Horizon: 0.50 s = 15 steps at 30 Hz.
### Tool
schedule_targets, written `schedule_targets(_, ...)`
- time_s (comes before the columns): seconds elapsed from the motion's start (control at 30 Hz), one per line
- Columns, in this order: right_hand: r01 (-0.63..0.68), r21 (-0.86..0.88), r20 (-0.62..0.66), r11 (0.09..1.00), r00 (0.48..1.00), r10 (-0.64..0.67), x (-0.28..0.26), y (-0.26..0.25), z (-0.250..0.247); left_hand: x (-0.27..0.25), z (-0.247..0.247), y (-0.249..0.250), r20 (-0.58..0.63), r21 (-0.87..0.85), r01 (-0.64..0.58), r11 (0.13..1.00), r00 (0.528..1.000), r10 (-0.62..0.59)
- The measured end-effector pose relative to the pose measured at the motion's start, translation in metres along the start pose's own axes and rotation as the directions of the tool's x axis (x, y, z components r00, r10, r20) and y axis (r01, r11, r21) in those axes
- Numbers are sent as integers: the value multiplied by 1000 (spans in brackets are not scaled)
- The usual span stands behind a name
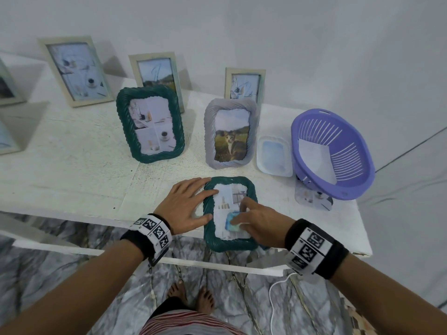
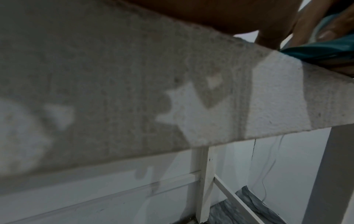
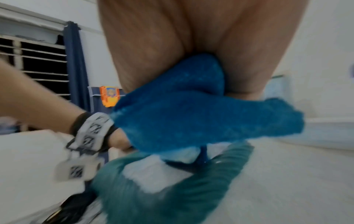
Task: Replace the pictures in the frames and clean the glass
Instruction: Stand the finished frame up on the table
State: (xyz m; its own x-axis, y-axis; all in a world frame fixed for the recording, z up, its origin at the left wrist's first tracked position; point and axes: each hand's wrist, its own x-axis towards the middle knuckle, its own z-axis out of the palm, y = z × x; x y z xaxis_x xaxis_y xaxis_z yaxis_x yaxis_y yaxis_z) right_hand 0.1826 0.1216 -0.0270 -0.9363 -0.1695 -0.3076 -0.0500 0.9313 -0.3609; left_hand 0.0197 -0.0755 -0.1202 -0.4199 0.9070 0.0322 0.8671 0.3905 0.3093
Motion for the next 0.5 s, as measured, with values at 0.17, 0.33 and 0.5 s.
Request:
schedule_targets(0.17,-251,133,-248,959,928,278,8,29,-31,-1,1,-1,-6,-5,-16,1000,1000,16)
schedule_targets(0.33,-555,143,-349,819,746,567,41,63,-51,-2,1,-1,-18,-30,-27,999,1000,26)
schedule_targets(0.5,-674,87,-293,734,687,665,77,77,-59,-1,-3,2,-22,-73,-8,997,1000,7)
